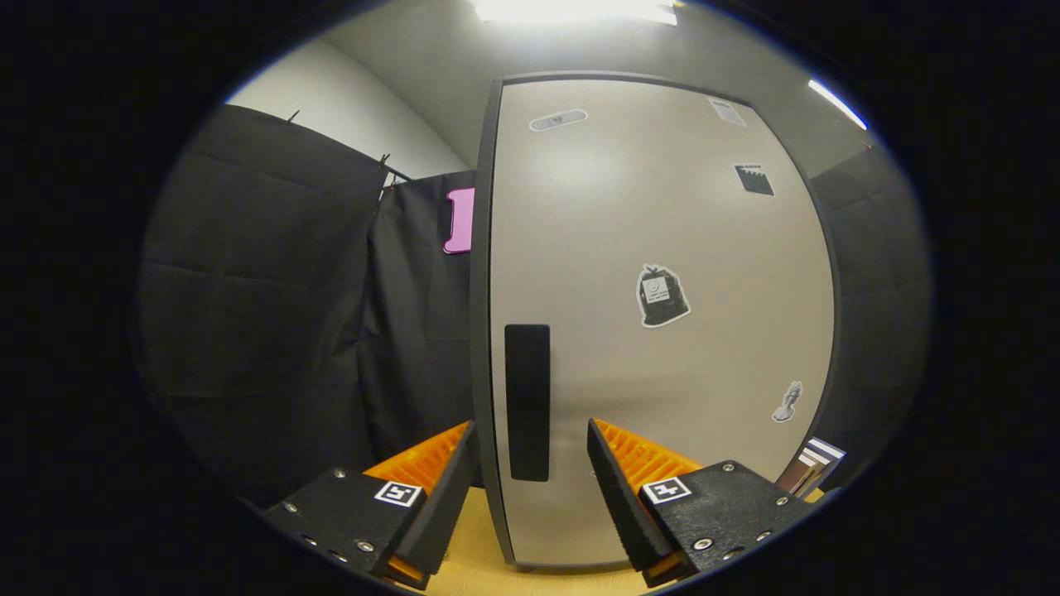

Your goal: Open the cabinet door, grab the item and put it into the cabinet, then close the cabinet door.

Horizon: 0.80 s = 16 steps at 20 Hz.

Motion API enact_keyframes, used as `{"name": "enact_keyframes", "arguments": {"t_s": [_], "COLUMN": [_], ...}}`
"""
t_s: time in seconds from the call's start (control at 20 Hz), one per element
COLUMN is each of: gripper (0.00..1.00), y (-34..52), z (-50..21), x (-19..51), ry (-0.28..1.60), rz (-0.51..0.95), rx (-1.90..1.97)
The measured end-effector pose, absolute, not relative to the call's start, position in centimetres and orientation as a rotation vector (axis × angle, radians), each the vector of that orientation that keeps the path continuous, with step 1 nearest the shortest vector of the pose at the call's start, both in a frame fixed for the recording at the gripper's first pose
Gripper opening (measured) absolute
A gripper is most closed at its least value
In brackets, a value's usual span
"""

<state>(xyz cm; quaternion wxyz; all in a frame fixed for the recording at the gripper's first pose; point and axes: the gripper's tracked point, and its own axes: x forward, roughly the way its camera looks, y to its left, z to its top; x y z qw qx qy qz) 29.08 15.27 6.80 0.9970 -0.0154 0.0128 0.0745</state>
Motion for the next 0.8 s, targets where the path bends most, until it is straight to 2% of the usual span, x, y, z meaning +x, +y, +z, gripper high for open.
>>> {"name": "enact_keyframes", "arguments": {"t_s": [0.25,0.3,0.4,0.45,0.8], "gripper": [0.57,0.55,0.37,0.33,0.30], "y": [15.9,16.0,15.9,15.9,15.7], "z": [5.6,5.6,5.6,5.4,5.5], "x": [31.7,32.2,32.6,32.2,30.8], "ry": [0.073,0.076,0.082,0.090,0.100], "rz": [0.143,0.143,0.140,0.141,0.219], "rx": [-0.043,-0.038,-0.028,-0.038,-0.065]}}
